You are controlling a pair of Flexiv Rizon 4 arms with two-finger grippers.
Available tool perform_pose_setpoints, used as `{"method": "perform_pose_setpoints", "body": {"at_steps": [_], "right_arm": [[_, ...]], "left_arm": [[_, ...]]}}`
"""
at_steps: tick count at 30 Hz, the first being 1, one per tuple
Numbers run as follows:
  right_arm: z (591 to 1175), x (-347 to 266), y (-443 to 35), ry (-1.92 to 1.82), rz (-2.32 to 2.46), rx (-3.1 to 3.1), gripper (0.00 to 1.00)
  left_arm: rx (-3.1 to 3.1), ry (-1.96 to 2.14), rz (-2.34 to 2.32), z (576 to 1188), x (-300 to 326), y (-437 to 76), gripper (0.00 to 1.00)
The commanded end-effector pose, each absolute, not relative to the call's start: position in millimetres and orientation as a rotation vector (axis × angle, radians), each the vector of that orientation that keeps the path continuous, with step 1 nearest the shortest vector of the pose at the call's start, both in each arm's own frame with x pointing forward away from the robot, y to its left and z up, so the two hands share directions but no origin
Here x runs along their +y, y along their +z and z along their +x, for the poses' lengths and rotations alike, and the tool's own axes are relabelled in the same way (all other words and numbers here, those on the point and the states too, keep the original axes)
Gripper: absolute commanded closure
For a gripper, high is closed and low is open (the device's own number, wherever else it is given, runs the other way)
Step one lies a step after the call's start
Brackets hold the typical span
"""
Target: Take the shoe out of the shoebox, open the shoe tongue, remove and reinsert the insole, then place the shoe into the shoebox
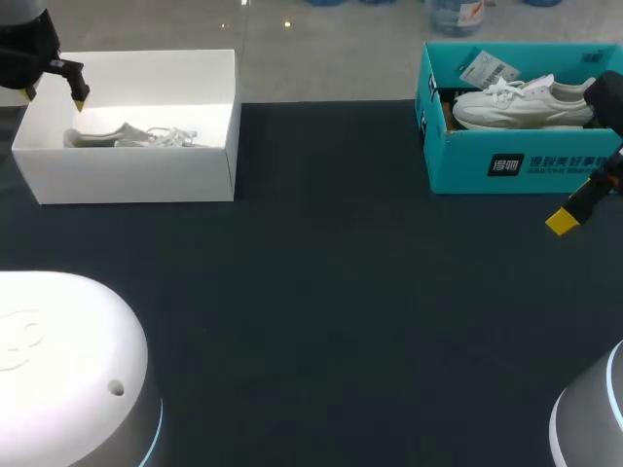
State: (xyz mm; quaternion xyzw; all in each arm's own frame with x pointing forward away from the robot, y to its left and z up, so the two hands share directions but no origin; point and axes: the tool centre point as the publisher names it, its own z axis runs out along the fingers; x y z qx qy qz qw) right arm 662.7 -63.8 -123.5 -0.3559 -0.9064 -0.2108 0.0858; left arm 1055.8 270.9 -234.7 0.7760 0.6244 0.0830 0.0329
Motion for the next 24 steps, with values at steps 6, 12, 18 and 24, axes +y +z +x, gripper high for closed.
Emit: {"method": "perform_pose_setpoints", "body": {"at_steps": [6, 12, 18, 24], "right_arm": [[665, -63, -123, -0.621, -1.061, -2.699, 0.0], [696, -90, -111, -0.481, -1.111, -2.703, 0.0], [762, -125, -105, -0.378, -1.228, -2.655, 0.0], [829, -154, -114, -0.171, -1.507, -2.545, 0.0]], "left_arm": [[1.921, 0.255, 2.39, 1056, 272, -234, 0.0], [1.921, 0.255, 2.39, 1056, 272, -234, 0.0], [1.921, 0.255, 2.39, 1056, 272, -234, 0.0], [1.921, 0.255, 2.39, 1056, 272, -234, 0.0]]}}
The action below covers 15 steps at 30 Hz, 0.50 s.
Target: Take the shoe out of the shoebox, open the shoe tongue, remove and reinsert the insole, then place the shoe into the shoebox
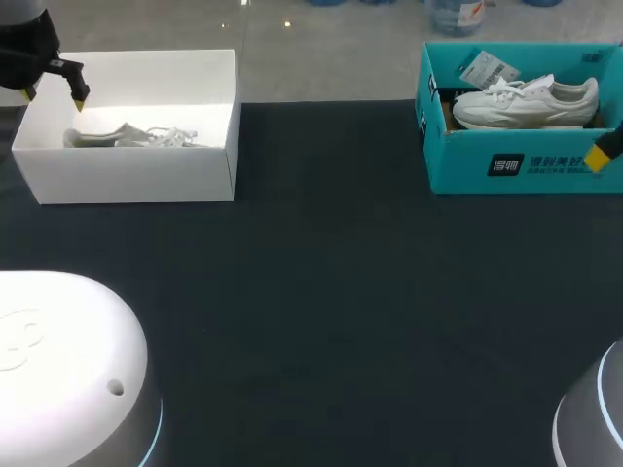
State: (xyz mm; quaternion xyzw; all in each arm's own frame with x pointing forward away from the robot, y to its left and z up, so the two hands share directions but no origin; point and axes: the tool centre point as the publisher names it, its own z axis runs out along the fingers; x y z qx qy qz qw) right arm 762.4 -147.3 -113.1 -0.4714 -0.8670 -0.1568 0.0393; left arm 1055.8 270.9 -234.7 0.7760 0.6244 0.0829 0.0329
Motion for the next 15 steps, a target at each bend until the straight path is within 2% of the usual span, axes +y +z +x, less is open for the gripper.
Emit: {"method": "perform_pose_setpoints", "body": {"at_steps": [1, 8, 15], "right_arm": [[841, -159, -118, -0.121, -1.576, -2.524, 0.0], [890, -171, -134, 0.087, -1.791, -2.421, 0.0], [894, -172, -138, 0.204, -1.854, -2.417, 0.0]], "left_arm": [[1.921, 0.255, 2.39, 1056, 272, -234, 0.0], [1.921, 0.255, 2.39, 1056, 272, -234, 0.0], [1.921, 0.255, 2.39, 1056, 272, -234, 0.0]]}}
